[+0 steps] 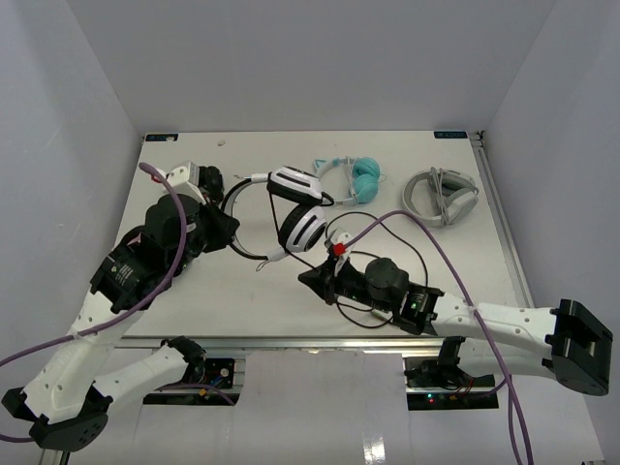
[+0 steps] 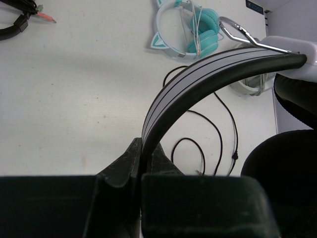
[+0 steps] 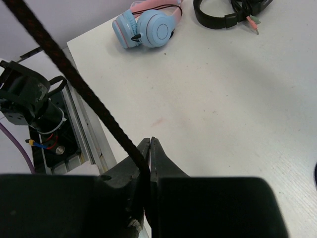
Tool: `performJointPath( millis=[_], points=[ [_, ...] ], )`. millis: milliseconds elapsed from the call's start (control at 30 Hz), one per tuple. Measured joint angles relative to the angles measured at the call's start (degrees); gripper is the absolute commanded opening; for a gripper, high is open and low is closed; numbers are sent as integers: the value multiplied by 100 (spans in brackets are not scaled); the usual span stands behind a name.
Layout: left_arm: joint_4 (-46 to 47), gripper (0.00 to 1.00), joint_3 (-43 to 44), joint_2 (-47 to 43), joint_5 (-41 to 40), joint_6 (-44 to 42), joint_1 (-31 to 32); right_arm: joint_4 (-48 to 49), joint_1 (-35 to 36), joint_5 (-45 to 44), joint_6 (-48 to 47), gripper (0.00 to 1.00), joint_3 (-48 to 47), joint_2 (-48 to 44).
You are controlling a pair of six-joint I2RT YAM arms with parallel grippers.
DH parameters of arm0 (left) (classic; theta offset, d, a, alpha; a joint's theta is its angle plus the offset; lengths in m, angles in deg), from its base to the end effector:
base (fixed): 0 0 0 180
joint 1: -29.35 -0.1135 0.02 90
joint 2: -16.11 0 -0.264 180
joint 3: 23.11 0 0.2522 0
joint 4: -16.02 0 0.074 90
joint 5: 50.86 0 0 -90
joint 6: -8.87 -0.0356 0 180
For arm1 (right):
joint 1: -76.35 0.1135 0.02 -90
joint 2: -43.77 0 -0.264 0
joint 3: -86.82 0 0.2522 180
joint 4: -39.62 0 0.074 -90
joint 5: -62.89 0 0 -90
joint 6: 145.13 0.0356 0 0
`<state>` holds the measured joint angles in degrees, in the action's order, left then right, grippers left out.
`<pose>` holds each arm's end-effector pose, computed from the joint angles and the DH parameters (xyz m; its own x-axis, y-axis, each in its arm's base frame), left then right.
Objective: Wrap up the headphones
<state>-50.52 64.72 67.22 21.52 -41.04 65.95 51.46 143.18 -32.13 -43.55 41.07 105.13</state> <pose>0.1269 -0.0808 0.4161 -0.5356 -0.3668 -0.7607 0.0163 0.8961 -0.4436 0.0995 0.2246 0.2701 -0.2023 0.0356 -0.9787 -0.8583 0.4747 0.1947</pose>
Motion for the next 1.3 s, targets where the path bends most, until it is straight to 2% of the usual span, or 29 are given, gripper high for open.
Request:
performJointPath(
  millis=[233,500,900,1167,1300],
  points=[
    [73,0,-15,-404,383,96,-7,260,10,-212,-157,11,184,141],
    [84,0,32,-701,566,209,-7,505,10,-236,-446,13,402,709],
    [85,0,78,-821,971,301,-9,1377,-55,-366,-768,8,588,1550],
    [-51,0,118,-944,1784,-81,-11,1608,-920,-87,-749,9,757,1292],
    [-54,0,106,-958,2274,-208,-11,1656,-1108,39,-757,13,729,1143]
  ],
)
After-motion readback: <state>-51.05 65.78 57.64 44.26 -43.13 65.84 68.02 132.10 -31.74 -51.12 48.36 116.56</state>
